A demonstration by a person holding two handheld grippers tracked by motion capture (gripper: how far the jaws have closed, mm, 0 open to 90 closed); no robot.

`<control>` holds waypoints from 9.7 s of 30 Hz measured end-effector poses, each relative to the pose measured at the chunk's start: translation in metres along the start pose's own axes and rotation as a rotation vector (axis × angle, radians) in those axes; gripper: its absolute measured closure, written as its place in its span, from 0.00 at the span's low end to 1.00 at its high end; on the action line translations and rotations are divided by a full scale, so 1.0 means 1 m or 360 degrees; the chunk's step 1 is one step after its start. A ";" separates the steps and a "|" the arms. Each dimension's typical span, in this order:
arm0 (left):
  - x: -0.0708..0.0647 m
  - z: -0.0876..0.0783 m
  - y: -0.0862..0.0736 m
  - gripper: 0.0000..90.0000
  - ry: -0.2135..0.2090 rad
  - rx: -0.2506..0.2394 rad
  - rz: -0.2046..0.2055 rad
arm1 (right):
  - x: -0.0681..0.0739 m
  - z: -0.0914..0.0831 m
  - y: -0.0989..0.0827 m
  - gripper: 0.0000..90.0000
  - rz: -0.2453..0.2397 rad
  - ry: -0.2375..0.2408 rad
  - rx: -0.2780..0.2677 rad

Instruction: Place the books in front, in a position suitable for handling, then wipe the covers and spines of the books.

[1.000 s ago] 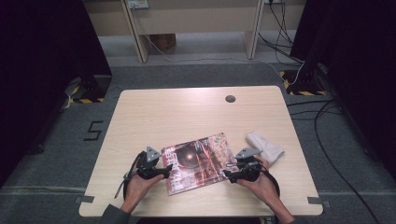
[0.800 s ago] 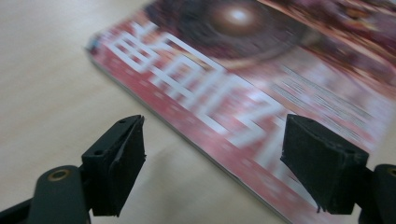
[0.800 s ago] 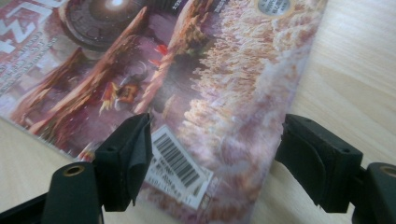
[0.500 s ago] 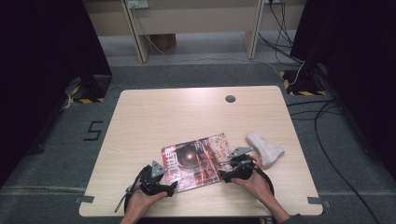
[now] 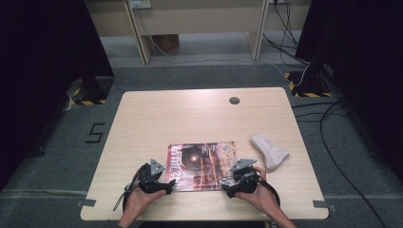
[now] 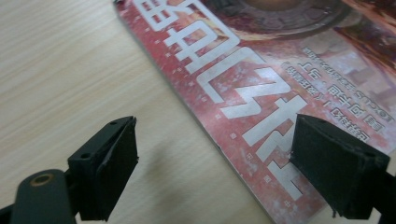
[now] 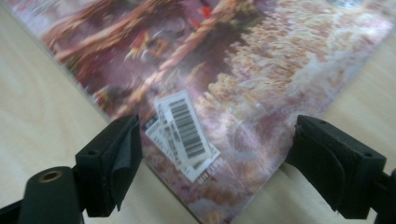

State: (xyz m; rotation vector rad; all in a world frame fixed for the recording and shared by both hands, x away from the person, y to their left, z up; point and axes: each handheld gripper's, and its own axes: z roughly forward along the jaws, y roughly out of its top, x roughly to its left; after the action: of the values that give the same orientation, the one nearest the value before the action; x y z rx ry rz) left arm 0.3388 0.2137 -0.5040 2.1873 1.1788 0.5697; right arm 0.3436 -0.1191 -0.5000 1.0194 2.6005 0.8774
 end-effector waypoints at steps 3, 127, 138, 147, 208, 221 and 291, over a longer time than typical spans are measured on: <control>0.008 0.002 0.003 0.15 0.0066 0.0008 0.0019 | 0.010 -0.004 -0.001 0.30 -0.0034 0.0022 0.0017; -0.022 0.025 0.027 0.24 -0.0116 -0.0062 -0.0048 | -0.005 0.010 0.011 0.35 0.0033 0.0020 -0.0092; -0.015 0.032 0.031 0.27 -0.0139 -0.0078 -0.0105 | 0.002 0.006 0.006 0.34 0.0029 0.0002 -0.0090; -0.015 0.034 0.030 0.32 -0.0190 -0.0091 -0.0188 | 0.006 0.004 0.005 0.36 0.0031 -0.0029 -0.0084; -0.025 -0.022 -0.019 0.20 -0.0351 -0.0187 -0.0105 | -0.117 -0.038 -0.012 0.32 0.0272 -0.0452 -0.0214; -0.022 -0.025 -0.020 0.20 -0.0327 -0.0194 -0.0099 | -0.135 -0.024 -0.013 0.47 0.0290 -0.0452 -0.0126; -0.077 0.018 0.020 0.28 -0.0390 -0.0115 0.0048 | -0.088 0.007 0.063 0.88 -0.0042 -0.0222 -0.0245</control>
State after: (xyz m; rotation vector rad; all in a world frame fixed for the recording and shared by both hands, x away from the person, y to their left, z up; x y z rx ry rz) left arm 0.3217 0.1347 -0.5109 2.1455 0.9829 0.3386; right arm 0.4455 -0.1385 -0.4688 0.9660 2.3854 0.9476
